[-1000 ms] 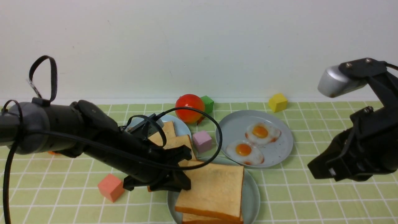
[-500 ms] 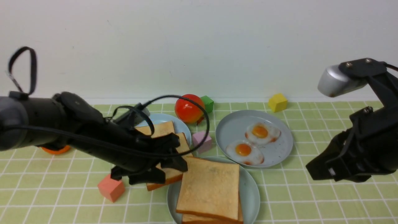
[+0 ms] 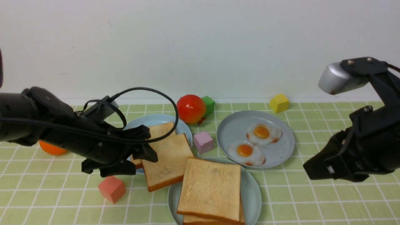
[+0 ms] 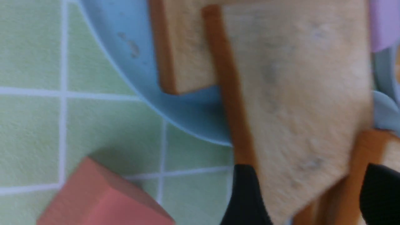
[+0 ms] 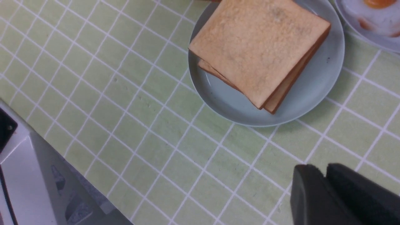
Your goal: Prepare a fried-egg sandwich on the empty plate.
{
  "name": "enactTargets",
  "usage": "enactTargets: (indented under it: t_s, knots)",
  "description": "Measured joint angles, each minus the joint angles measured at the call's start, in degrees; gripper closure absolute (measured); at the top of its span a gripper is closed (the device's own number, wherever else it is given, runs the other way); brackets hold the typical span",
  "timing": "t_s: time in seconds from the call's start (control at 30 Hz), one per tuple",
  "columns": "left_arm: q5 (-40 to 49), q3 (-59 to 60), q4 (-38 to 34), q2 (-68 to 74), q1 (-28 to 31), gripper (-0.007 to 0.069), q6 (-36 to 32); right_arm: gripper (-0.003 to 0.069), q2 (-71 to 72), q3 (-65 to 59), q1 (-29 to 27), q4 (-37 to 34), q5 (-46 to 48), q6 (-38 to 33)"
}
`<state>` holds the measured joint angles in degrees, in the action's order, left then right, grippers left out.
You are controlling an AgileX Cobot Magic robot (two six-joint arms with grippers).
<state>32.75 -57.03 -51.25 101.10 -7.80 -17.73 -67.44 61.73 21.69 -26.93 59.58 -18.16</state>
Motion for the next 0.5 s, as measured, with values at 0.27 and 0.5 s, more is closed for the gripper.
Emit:
enactTargets:
  t_s: [0.27, 0.5]
  knots:
    - [-3.92, 0.0, -7.32, 3.64, 0.0, 0.0299, -7.23, 0.0547, 0.0, 0.0, 0.0, -0.37, 0.0, 0.0]
    - [-4.78, 0.0, -10.96, 4.69, 0.0, 0.0473, -11.4, 0.0542, 0.0, 0.0, 0.0, -0.55, 1.0, 0.01]
